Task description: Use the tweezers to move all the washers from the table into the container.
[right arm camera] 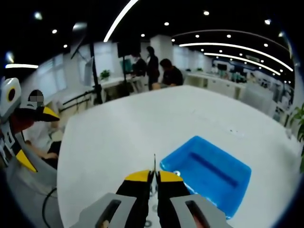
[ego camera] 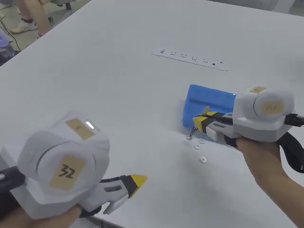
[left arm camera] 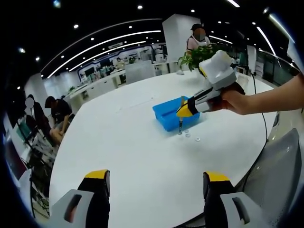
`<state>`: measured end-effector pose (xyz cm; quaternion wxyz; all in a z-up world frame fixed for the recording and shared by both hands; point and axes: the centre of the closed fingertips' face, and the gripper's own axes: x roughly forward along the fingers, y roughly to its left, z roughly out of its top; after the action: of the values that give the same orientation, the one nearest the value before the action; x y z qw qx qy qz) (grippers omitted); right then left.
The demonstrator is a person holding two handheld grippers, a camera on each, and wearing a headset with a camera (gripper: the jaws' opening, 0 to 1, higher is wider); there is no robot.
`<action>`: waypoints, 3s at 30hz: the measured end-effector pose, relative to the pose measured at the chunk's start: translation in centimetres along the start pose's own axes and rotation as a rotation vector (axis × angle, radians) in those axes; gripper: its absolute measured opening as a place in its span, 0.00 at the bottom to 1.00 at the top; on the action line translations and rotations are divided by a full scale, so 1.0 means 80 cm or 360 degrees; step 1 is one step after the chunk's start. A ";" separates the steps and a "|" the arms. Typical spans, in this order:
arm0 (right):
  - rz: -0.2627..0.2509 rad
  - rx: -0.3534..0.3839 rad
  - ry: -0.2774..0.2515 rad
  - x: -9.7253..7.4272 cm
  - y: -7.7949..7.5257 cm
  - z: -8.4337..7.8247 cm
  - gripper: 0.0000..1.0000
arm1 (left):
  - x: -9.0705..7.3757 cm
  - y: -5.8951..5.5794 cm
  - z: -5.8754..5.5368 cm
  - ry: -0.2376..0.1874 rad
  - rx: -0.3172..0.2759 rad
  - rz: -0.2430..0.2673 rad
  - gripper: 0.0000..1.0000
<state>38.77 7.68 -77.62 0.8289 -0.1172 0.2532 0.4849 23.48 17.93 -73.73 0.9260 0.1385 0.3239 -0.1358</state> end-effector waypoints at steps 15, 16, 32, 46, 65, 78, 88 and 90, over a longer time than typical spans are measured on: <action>-0.0042 -0.0053 -0.0091 -0.028 -0.002 0.039 0.01 | -0.002 -0.005 0.005 -0.0015 0.0030 -0.0002 0.81; -0.0044 -0.0058 -0.0099 -0.029 -0.003 0.043 0.01 | -0.002 -0.005 0.005 -0.0012 0.0029 -0.0001 0.82; -0.0119 -0.0064 -0.0174 -0.023 -0.043 0.071 0.01 | -0.007 0.001 0.003 -0.0007 0.0028 0.0033 0.83; -0.0152 -0.0031 -0.0103 0.008 -0.066 0.048 0.01 | -0.006 0.003 0.007 -0.0023 -0.0044 0.0018 0.95; -0.0150 -0.0037 -0.0004 0.031 -0.072 0.013 0.01 | 0.001 -0.004 0.002 0.0013 -0.0083 -0.0014 0.99; -0.0145 -0.0016 0.0000 0.041 -0.075 0.006 0.01 | 0.005 -0.002 -0.003 0.0043 -0.0080 -0.0017 0.99; -0.0146 -0.0010 -0.0010 0.037 -0.072 0.008 0.02 | 0.005 -0.004 -0.003 0.0050 -0.0052 -0.0019 0.99; -0.0150 -0.0019 -0.0027 0.033 -0.071 0.013 0.02 | 0.004 -0.004 -0.002 0.0047 -0.0049 -0.0018 0.99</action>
<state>45.04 7.26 -78.47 0.8521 -0.1298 0.2376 0.4478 23.55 17.63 -74.12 0.9223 0.1246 0.3404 -0.1340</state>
